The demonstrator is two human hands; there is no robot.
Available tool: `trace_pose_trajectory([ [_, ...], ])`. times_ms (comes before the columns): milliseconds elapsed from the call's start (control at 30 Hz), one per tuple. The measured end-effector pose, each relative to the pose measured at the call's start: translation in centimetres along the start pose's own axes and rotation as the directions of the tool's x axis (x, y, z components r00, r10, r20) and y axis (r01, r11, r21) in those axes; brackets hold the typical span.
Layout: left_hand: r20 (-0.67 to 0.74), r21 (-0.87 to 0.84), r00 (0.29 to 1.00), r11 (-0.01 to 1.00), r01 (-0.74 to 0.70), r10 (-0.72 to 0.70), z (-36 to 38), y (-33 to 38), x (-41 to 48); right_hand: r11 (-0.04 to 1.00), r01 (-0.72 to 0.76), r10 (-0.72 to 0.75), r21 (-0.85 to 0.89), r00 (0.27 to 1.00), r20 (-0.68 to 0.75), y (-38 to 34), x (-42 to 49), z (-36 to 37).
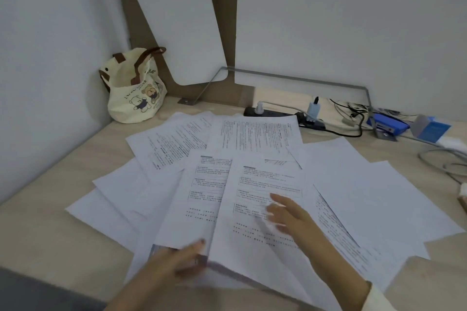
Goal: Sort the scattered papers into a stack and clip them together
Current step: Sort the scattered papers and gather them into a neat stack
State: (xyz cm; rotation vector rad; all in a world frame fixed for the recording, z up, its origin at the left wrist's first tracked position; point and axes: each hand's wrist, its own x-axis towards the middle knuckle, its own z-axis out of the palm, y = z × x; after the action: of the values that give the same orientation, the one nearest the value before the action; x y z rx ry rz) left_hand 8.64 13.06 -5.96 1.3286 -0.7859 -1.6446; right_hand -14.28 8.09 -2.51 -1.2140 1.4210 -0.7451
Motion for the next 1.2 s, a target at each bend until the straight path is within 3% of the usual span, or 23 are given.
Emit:
trace_pose_trajectory([
  [100,-0.147,-0.228,0.987,0.969,-0.093,0.060,-2.4,1.7,0.9,0.998,0.001,-0.011,-0.063,0.989,-0.148,1.2,0.3,-1.9],
  [233,-0.322,-0.052,0.942,0.992,-0.116,0.094,-4.2,3.5,2.6,0.994,-0.068,0.041,-0.080,0.952,-0.302,2.2,0.9,-3.9],
  [367,-0.273,0.262,0.955,0.964,-0.043,0.116,-4.1,3.2,4.2,0.980,-0.145,0.178,0.133,0.944,-0.278,2.5,1.0,-5.2],
  [500,-0.166,0.408,0.980,0.912,-0.033,0.110,-1.9,3.1,4.2,0.972,-0.158,0.193,0.172,0.959,-0.206,2.5,1.5,-5.3],
  [633,-0.081,0.473,0.990,0.879,-0.062,0.113,0.3,2.4,4.1,0.991,-0.119,0.124,0.061,0.989,-0.086,2.4,1.7,-4.0],
  [733,-0.066,0.506,0.981,0.853,-0.127,0.185,1.2,2.0,3.9,0.988,-0.014,-0.013,-0.152,0.983,-0.181,2.8,2.0,-4.3],
  [800,-0.073,0.498,0.972,0.852,-0.160,0.225,1.4,2.0,3.7,0.918,0.016,-0.150,-0.395,0.938,-0.312,3.4,2.2,-6.0],
  [900,-0.099,0.406,0.969,0.899,-0.167,0.225,1.5,2.1,3.3,0.773,-0.089,-0.235,-0.628,0.879,-0.414,4.9,2.4,-9.1],
  [1000,-0.144,0.274,0.981,0.958,-0.084,0.127,1.8,1.7,3.1,0.631,-0.216,-0.179,-0.745,0.894,-0.411,6.3,2.2,-10.8],
  [1133,-0.206,0.181,0.978,0.983,0.009,0.029,2.7,0.2,3.6,0.429,-0.153,-0.313,-0.890,0.899,-0.306,7.4,2.3,-10.5],
  [1200,-0.237,0.182,0.971,0.983,0.009,0.035,3.2,-0.6,3.9,0.380,-0.159,-0.352,-0.911,0.886,-0.301,7.9,2.5,-10.8],
])
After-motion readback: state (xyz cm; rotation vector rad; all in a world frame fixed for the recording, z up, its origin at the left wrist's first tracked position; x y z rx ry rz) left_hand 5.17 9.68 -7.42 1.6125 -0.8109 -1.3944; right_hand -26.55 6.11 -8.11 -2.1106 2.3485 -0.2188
